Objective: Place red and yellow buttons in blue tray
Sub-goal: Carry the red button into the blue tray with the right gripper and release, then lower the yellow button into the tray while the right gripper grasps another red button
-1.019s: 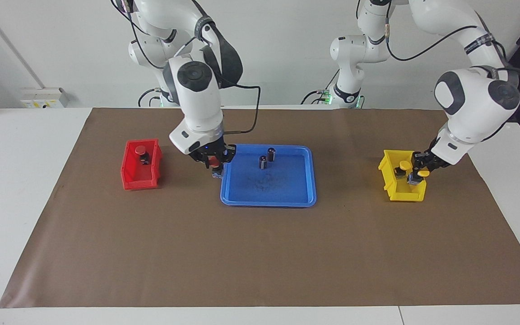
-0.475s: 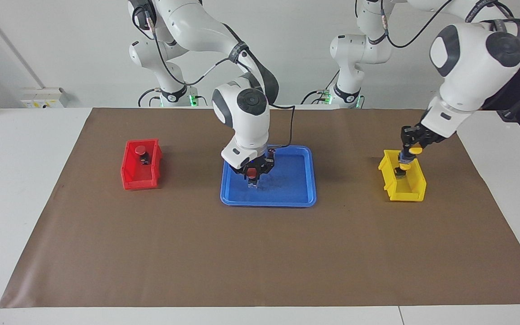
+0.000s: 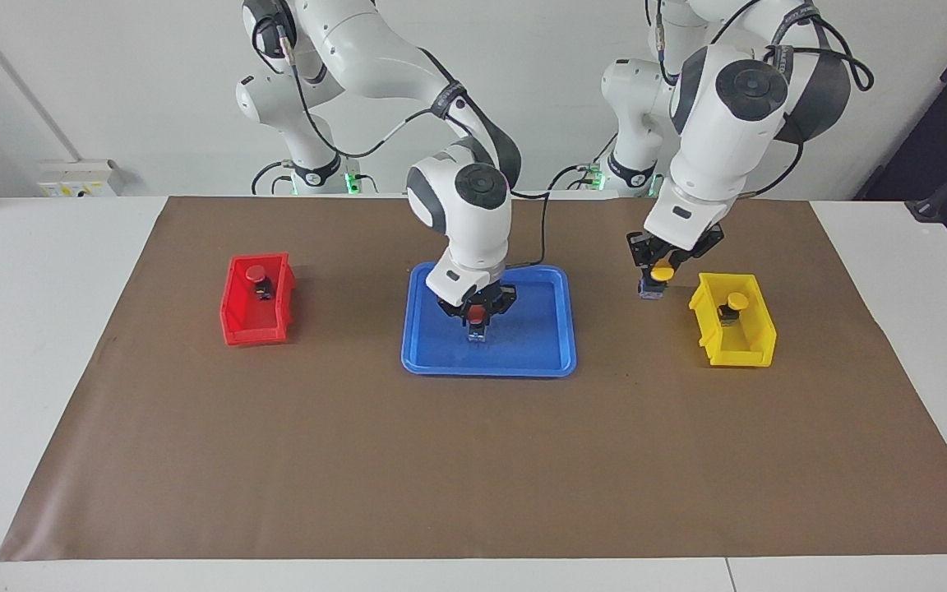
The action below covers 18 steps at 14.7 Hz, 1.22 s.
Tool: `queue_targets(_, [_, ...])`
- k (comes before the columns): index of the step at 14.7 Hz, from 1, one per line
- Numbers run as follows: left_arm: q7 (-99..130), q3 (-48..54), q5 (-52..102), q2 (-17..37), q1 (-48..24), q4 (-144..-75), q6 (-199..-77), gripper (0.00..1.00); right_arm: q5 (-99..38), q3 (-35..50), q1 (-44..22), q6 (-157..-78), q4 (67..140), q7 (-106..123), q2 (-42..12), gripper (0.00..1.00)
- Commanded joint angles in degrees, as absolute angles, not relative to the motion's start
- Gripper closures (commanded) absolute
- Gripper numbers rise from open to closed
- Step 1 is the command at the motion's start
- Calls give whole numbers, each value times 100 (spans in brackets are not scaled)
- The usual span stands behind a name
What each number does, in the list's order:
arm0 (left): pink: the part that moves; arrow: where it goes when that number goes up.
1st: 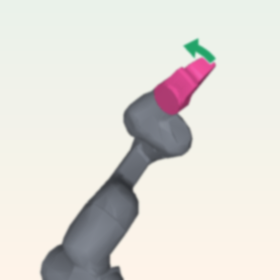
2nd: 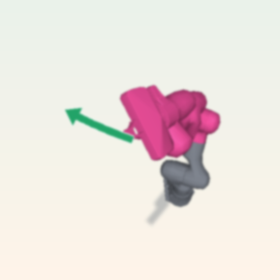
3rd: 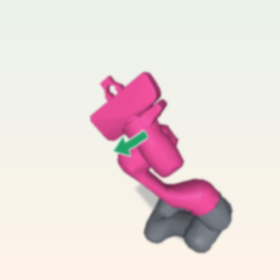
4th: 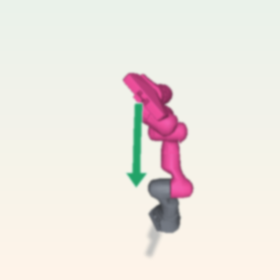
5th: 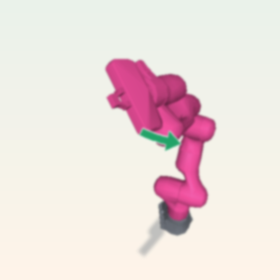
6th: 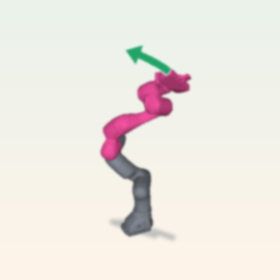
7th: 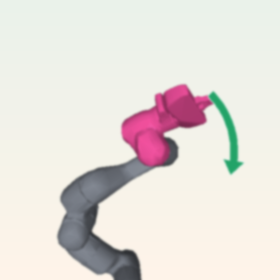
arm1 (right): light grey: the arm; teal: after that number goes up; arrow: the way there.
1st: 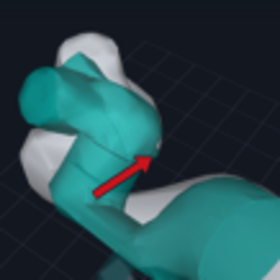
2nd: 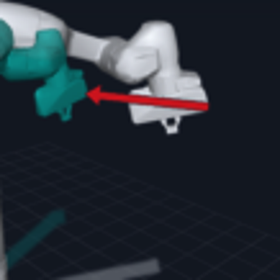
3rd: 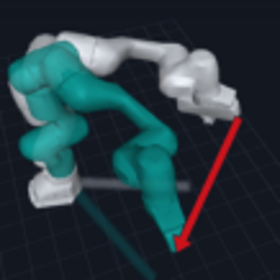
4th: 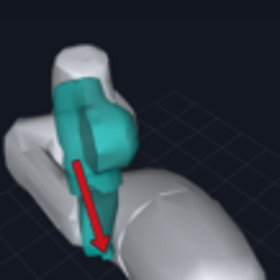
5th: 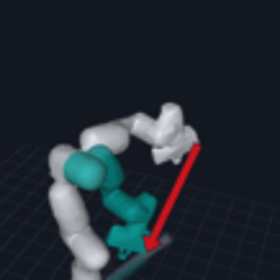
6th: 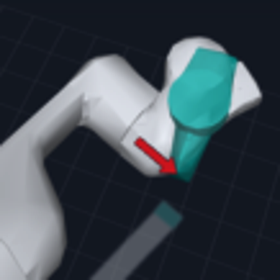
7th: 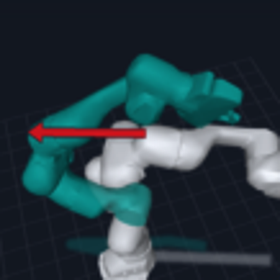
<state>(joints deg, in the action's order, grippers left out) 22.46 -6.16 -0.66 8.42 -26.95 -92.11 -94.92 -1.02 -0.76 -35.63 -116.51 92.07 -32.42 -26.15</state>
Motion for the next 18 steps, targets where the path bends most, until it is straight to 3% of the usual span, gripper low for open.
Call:
queue_targets(1, [2373, -659, 105, 835, -2733, -9474, -9878, 96, -62, -97, -3551, -11900, 9448, -3287, -2523, 68])
queue_targets(4, [2951, -659, 202, 1203, -3102, -9422, -10439, 97, -62, -97, -3551, -12058, 9422, -3287, -2531, 47])
queue_targets(7, [2979, -659, 334, 1380, -3286, -9369, -10521, 98, -53, -140, -3420, -11840, 9212, -3209, -2357, 42])
queue_targets(10, [2988, -668, 491, 1590, -3541, -9334, -10686, 98, -61, -141, -2631, -11138, 9412, -2474, -1497, 42])
queue_targets(12, [2997, -659, 632, 1687, -3594, -9334, -10810, 98, -62, -141, -2217, -10873, 9902, -2058, -935, 38])
queue_targets(18, [3515, -677, 677, 2259, -4069, -9325, -11302, 98, -158, -141, -504, -11118, 11845, -328, 491, 37])
